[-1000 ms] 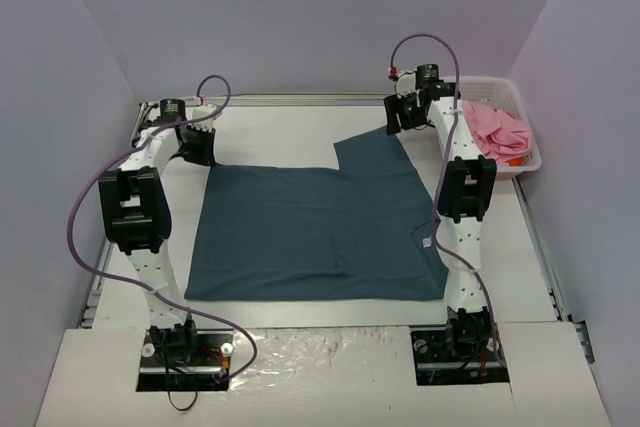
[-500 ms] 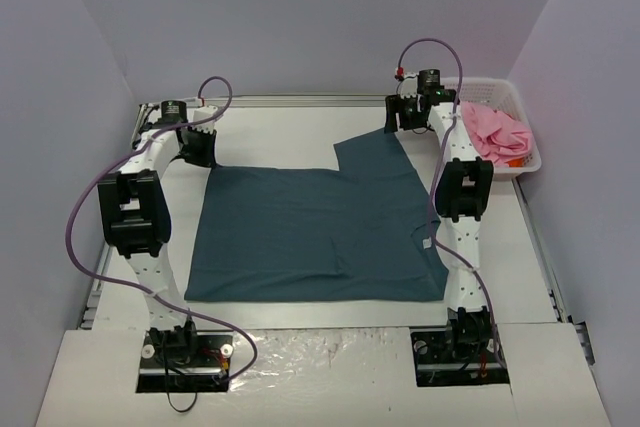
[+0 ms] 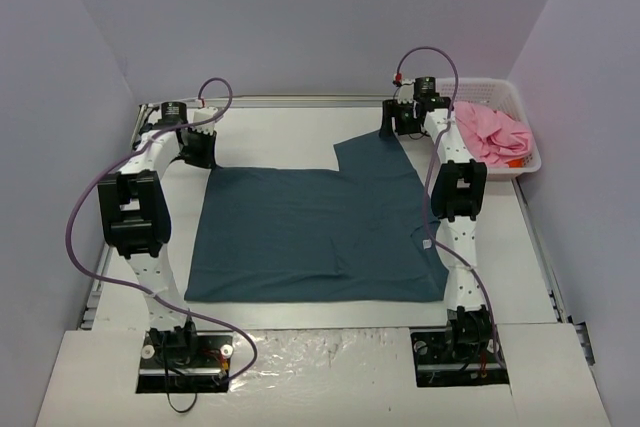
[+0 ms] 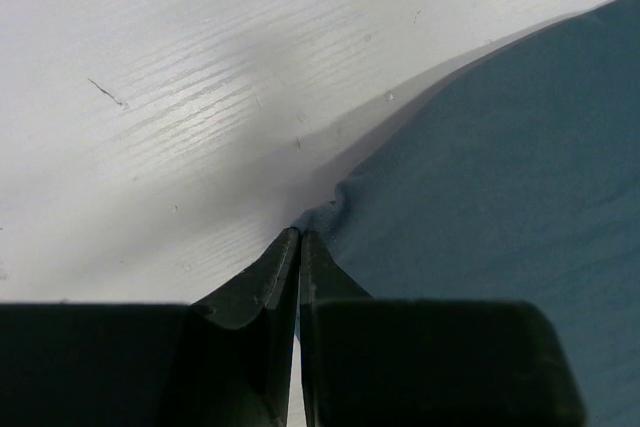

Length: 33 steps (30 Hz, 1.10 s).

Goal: Fold and stack the t-shirts
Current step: Grap the side of the flattened tshirt furthest away from the robot with both arms

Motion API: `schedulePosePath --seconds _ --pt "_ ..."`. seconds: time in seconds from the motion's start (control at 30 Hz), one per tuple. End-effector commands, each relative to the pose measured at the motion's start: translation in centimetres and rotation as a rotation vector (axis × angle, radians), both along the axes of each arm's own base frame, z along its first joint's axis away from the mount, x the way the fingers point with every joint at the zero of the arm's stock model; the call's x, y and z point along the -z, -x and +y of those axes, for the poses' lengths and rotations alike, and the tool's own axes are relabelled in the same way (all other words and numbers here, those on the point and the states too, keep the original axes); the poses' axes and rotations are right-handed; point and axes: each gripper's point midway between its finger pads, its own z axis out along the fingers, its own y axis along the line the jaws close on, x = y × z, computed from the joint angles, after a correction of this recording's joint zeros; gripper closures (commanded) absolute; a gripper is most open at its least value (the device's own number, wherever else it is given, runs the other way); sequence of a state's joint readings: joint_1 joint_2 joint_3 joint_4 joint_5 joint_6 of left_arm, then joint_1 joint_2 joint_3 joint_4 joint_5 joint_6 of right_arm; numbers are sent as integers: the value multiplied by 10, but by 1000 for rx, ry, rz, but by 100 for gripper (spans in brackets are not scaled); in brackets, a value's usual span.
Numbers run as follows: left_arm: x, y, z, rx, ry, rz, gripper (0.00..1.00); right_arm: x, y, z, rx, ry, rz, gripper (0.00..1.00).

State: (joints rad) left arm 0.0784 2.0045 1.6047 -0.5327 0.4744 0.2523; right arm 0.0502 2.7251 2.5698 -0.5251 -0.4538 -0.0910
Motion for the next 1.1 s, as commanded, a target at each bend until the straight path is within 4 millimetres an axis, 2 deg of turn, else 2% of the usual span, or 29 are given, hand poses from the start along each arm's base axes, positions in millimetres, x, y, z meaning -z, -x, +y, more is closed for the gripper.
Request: schedulePosePath --seconds 0.0,0.13,0.4,0.7,0.93,1.07 --pt "-18 0 -4 21 2 -46 98 -10 -9 0 14 -39 -30 39" --pt "-13 1 -3 19 2 -35 98 2 -6 3 11 -57 -3 41" --pt "-10 2 -3 21 3 -28 98 11 -6 3 16 -56 7 48" --pt "-7 3 -4 26 2 -21 98 23 -9 3 23 -56 15 68" --pt "-5 3 -4 27 3 -15 98 30 -12 -1 33 -43 14 77" --pt "-2 2 -4 28 3 -11 97 33 -11 -2 33 -33 16 86"
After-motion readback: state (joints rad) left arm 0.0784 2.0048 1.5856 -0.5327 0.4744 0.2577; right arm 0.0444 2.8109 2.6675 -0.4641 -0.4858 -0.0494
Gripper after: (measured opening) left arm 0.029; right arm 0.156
